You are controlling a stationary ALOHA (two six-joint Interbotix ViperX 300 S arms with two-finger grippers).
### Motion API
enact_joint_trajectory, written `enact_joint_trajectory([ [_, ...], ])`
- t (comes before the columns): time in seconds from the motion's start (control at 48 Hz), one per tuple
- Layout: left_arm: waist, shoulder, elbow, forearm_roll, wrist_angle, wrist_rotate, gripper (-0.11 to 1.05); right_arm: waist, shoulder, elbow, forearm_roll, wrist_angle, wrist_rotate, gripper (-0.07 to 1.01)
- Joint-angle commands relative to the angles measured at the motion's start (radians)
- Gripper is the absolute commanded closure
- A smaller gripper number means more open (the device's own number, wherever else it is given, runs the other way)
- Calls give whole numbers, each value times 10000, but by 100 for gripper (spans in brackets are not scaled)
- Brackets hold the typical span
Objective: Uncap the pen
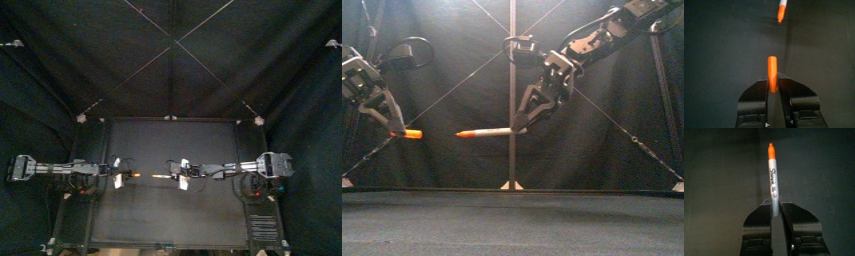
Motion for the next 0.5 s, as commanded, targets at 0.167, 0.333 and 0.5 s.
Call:
enact_joint_trajectory([
  [0.167, 0, -15, -107, -31, -31, 15, 46, -46, -460, -31, 15, -199, -15, 52],
  [0.333, -46, -31, -107, -46, -31, 0, 46, -46, -460, -46, 15, -199, -15, 52],
  [0.5, -61, -31, -107, -61, -31, 15, 46, -46, -460, -77, 15, -199, -15, 52],
])
